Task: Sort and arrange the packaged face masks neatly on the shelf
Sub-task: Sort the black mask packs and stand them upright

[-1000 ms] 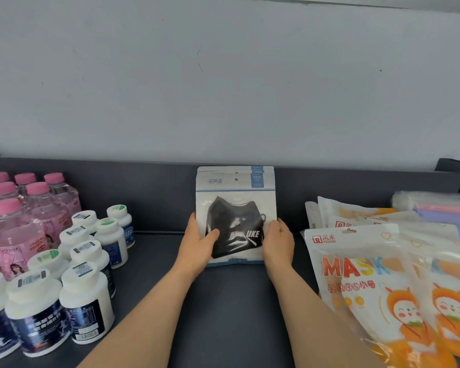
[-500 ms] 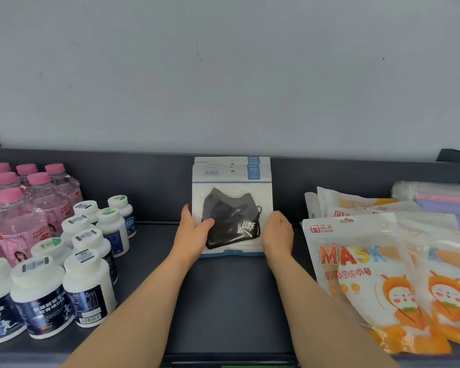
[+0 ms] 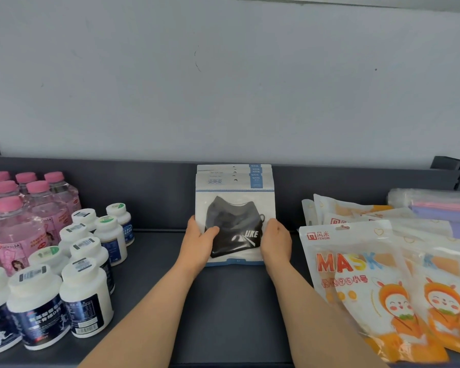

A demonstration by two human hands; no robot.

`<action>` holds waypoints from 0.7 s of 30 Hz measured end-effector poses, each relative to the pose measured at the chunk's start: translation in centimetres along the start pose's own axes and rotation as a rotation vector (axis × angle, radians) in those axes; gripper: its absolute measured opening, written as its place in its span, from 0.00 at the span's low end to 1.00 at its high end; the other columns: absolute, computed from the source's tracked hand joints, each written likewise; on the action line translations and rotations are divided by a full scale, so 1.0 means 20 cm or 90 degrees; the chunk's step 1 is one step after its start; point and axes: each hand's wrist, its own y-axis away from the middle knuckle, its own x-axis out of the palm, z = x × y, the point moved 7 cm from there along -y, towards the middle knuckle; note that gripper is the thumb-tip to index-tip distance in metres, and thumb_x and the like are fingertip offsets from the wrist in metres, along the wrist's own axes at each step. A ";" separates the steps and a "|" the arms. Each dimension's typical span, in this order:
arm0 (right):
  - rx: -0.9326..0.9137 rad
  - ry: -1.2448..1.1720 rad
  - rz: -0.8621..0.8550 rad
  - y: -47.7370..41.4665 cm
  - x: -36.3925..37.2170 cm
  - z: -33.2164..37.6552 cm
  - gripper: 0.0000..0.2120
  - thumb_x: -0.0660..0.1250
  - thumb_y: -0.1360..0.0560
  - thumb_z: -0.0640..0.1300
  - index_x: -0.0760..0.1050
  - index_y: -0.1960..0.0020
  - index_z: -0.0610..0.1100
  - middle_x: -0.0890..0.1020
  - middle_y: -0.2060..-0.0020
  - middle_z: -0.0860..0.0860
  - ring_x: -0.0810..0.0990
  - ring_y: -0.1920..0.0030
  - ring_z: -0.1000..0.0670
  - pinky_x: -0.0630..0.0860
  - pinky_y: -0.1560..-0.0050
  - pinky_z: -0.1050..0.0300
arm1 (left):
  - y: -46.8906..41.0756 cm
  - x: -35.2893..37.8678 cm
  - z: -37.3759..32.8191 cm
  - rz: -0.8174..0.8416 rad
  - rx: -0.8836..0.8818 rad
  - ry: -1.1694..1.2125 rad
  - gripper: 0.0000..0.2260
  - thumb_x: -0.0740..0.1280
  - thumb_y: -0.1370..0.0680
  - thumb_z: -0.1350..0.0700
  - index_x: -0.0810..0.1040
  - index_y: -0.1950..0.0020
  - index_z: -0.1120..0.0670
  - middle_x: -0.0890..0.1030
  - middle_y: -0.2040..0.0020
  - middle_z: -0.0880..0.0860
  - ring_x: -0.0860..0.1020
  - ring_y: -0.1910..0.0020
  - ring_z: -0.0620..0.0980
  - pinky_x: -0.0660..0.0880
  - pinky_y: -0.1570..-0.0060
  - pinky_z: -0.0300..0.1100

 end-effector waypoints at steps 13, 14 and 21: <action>-0.017 0.018 -0.015 0.01 0.00 0.01 0.16 0.52 0.22 0.46 0.68 0.67 0.48 0.73 0.69 0.50 0.70 0.68 0.52 0.65 0.67 0.56 | -0.02 0.00 0.01 -0.001 0.007 -0.008 0.13 0.63 0.20 0.55 0.64 0.38 0.45 0.76 0.47 0.42 0.75 0.49 0.39 0.70 0.55 0.35; -0.017 0.017 -0.016 0.01 0.00 0.01 0.16 0.53 0.22 0.46 0.68 0.67 0.48 0.74 0.69 0.50 0.71 0.68 0.52 0.65 0.67 0.56 | -0.02 0.00 0.01 -0.002 0.008 -0.008 0.13 0.63 0.20 0.55 0.65 0.37 0.46 0.76 0.46 0.42 0.75 0.49 0.39 0.69 0.55 0.34; -0.005 0.033 0.002 0.02 0.00 0.02 0.19 0.54 0.20 0.55 0.75 0.39 0.45 0.80 0.46 0.45 0.79 0.48 0.46 0.78 0.48 0.47 | -0.02 -0.01 -0.01 -0.001 0.021 -0.014 0.14 0.66 0.20 0.51 0.65 0.38 0.45 0.76 0.46 0.40 0.75 0.49 0.37 0.68 0.58 0.29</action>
